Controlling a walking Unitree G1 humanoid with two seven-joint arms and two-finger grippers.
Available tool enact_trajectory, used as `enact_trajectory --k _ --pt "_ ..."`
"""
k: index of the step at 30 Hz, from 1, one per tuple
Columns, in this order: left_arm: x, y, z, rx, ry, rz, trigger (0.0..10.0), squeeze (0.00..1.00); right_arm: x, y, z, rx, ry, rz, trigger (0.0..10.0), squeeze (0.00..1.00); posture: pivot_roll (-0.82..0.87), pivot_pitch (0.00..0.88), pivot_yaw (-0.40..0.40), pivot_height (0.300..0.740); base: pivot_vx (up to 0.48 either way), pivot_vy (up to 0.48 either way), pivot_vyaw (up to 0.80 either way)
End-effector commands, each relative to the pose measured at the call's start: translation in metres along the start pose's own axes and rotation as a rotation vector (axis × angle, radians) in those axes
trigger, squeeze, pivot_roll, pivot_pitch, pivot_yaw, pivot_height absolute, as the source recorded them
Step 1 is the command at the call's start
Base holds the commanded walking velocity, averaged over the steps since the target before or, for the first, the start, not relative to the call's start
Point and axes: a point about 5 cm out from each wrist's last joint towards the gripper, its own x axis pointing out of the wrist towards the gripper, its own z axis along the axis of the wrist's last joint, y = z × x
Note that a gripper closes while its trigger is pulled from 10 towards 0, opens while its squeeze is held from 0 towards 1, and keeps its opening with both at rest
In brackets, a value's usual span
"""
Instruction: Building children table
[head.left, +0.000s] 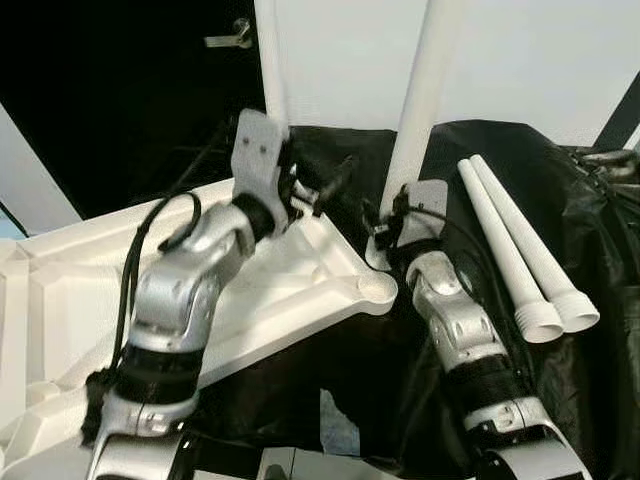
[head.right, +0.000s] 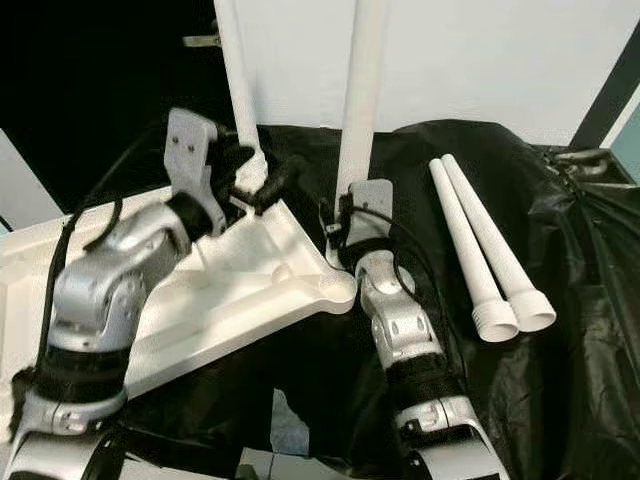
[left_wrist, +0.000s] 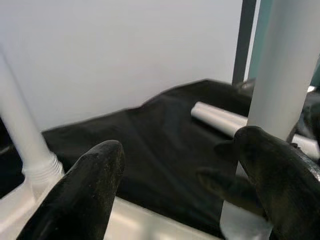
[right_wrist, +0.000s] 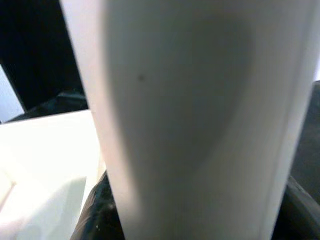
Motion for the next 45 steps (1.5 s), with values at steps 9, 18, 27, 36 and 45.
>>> enact_trajectory --k 9,18,27,36,45 --pt "-0.022 -0.012 -0.031 0.075 0.061 -0.082 10.0 0.00 -0.011 0.007 0.001 -0.018 -0.022 0.062 10.0 0.00 0.12 0.000 -0.005 0.740 0.000 0.000 0.00" --pt "-0.033 -0.019 -0.043 0.062 0.092 -0.129 10.0 0.00 -0.015 0.010 -0.002 -0.006 -0.026 0.095 10.0 0.00 0.12 0.000 -0.005 0.740 0.000 0.000 0.00" --pt "-0.050 -0.038 -0.058 0.033 0.132 -0.270 10.0 0.00 -0.021 0.014 -0.010 0.023 0.008 0.114 10.0 0.00 0.12 0.000 -0.006 0.740 0.000 0.000 0.00" --pt "-0.053 -0.043 -0.065 0.068 0.177 -0.294 10.0 0.00 -0.025 0.010 -0.018 0.084 0.052 0.076 10.0 0.00 0.12 0.000 -0.004 0.740 0.000 0.000 0.00" --pt "-0.053 -0.044 -0.065 0.085 0.179 -0.295 10.0 0.00 -0.026 -0.001 -0.023 0.129 0.089 0.009 10.0 0.00 0.12 0.000 -0.004 0.740 0.000 0.000 0.00"
